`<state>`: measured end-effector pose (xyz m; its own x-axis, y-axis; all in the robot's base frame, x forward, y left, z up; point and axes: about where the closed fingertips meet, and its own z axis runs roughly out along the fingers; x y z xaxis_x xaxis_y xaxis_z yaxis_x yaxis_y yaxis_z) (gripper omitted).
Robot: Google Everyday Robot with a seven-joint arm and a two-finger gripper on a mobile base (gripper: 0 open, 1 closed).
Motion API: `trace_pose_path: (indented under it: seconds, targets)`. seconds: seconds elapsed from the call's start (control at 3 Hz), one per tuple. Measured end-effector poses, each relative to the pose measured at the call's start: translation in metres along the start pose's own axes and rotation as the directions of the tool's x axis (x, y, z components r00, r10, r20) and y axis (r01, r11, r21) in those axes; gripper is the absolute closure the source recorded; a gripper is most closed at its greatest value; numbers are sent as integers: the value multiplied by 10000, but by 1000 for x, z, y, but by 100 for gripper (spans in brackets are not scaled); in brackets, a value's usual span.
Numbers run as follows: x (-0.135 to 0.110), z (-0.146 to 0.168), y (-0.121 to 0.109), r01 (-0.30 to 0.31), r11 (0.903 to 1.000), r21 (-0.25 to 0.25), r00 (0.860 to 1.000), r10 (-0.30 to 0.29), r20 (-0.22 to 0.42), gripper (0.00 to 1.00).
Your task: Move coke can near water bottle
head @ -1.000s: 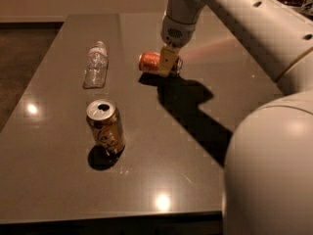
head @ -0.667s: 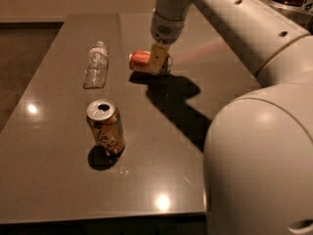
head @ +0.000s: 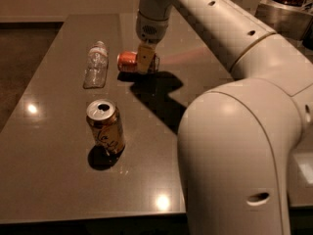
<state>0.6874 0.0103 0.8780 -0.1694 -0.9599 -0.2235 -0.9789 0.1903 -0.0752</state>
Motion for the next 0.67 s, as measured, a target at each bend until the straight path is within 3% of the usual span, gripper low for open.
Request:
trace_pose_path:
  seconds: [0.67]
  targets:
    - [-11, 15, -6, 227, 9996, -195, 9997, -229, -67, 41]
